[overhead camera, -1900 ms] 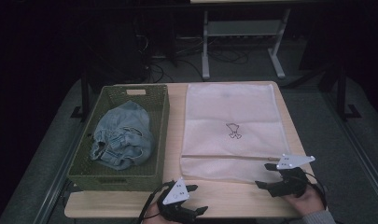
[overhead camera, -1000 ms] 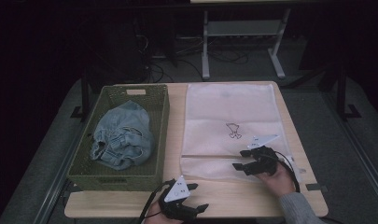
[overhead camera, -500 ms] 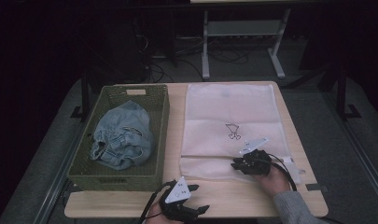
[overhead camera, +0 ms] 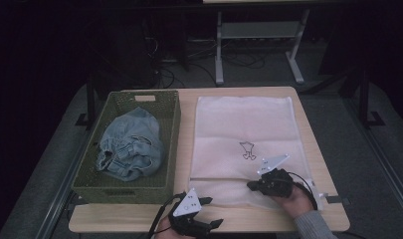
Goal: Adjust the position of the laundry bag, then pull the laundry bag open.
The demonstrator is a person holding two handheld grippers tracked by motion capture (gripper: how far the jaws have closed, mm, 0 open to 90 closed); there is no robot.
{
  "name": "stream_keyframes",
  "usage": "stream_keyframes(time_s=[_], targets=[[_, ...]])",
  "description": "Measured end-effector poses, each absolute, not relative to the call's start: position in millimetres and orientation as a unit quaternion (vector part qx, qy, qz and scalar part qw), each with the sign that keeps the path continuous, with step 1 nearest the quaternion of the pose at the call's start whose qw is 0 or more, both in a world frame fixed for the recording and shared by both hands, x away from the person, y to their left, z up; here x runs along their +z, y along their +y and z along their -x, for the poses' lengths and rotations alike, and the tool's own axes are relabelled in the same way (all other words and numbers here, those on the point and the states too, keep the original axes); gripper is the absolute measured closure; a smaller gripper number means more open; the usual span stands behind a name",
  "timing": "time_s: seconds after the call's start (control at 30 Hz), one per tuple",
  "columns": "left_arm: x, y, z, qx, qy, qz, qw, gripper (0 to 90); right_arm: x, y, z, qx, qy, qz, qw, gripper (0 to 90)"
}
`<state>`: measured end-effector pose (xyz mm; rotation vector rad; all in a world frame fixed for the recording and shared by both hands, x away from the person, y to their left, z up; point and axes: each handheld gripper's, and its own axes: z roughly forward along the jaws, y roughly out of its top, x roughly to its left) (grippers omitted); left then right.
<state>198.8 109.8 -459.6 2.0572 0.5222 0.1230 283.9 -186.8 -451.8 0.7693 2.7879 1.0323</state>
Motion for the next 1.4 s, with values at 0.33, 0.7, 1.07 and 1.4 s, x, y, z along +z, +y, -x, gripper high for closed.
stream_keyframes(time_s=[0.33,0.7,1.07,1.4], targets=[[-460,111,-201,0.046,0.216,-0.847,0.483,29.1,-450,-191,-270,0.359,0.893,-0.27,0.018,64.3],[-461,110,-201,0.047,0.215,-0.849,0.48,28.9,-443,-205,-260,0.377,0.877,-0.293,0.05,37.0],[-462,110,-205,0.017,0.236,-0.844,0.481,28.5,-439,-222,-255,0.386,0.866,-0.31,0.071,27.4],[-450,104,-213,-0.01,0.258,-0.83,0.495,26.2,-431,-246,-252,0.377,0.853,-0.353,0.078,18.3]])
